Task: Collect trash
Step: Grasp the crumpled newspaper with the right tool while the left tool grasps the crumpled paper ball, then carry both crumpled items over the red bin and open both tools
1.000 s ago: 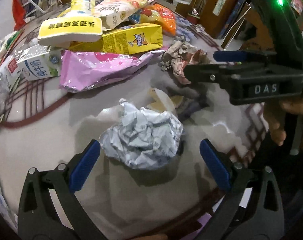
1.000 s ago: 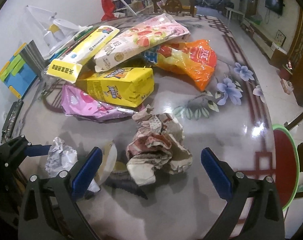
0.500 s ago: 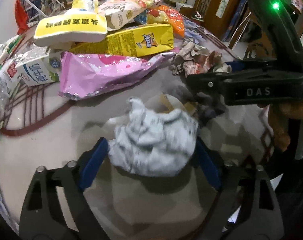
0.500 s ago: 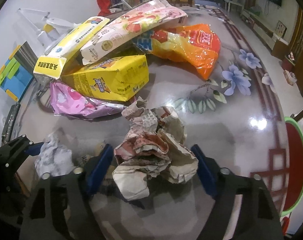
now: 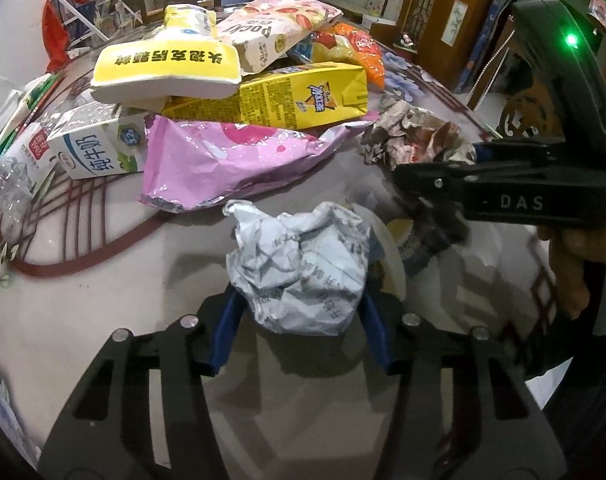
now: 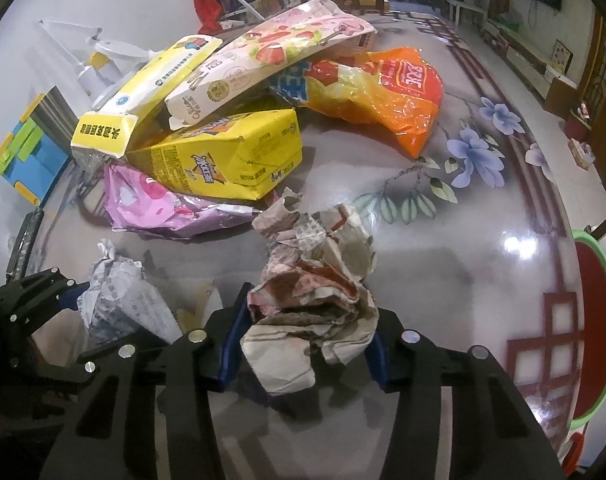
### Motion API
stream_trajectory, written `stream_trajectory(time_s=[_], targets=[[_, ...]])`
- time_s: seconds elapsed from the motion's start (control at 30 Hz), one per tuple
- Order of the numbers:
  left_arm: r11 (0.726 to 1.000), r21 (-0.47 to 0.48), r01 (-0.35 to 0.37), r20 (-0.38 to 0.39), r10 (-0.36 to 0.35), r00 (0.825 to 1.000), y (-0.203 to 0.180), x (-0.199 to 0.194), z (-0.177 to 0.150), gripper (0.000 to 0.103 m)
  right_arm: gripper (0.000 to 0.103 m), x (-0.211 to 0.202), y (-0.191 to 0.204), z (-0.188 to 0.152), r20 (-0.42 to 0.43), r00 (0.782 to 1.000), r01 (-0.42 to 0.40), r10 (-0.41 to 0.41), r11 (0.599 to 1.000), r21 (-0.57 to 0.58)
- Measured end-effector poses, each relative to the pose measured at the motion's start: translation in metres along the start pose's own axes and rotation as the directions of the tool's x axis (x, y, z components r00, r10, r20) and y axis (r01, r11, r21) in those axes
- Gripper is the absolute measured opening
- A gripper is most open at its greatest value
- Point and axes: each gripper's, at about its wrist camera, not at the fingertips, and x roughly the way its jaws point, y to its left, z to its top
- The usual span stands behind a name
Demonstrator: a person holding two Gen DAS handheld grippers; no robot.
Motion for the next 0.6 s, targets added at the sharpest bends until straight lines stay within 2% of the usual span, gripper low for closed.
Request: stream_trajectory(time_s=[0.17,0.6], targets=[[1.0,-0.006,-0.005,0.002,0.005,1.0,0.002,-0.004,-0.001,0.05,0.045,-0.002,-0.004,-0.003,0.007,1.0,-0.025,0.025,0.999,0.028],[1.0,-0.008,-0.016,0.021,0.016,1.0,-0.001,-0.018,-0.001,0.049,0.043,-0.016,-0.001,-0.013,0.02,1.0,-0.021,0.02,0.999,0.042]])
